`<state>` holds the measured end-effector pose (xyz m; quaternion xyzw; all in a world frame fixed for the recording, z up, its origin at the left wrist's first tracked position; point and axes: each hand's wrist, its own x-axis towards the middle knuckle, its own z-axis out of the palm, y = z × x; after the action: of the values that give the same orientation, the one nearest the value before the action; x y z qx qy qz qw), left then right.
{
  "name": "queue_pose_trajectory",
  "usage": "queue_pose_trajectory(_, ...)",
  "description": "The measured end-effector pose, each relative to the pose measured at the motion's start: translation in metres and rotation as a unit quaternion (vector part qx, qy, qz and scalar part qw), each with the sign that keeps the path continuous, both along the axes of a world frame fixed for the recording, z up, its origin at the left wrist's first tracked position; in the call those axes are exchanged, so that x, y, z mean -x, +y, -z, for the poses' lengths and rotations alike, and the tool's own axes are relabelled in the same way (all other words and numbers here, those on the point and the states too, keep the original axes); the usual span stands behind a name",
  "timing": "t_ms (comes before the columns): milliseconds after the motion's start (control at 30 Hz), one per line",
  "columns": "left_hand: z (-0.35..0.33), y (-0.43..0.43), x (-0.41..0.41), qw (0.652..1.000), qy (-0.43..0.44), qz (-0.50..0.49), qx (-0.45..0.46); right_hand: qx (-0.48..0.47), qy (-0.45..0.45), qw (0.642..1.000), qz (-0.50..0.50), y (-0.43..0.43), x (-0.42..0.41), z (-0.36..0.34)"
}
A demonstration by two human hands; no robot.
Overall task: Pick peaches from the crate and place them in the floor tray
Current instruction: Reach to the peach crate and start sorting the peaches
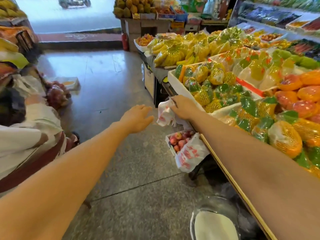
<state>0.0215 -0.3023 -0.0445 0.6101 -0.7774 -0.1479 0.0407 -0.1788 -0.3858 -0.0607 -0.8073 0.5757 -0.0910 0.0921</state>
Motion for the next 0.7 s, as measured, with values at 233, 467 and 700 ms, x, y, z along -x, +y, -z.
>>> queue_pose_trajectory(233,0.014,-0.128,-0.050,0.999,0.010,-0.028,-0.011,0.010,0.035,0.999,-0.013,-0.128,-0.054,0.008)
queue_pose_trajectory(467,0.029,-0.262,-0.122,0.997,0.018,-0.058,-0.038,-0.002,0.035,0.999,-0.014,-0.258,-0.117,0.012)
queue_pose_trajectory(700,0.041,-0.396,-0.170,0.996,0.014,-0.077,-0.049,-0.016,0.029,0.999,-0.036,-0.395,-0.165,0.021)
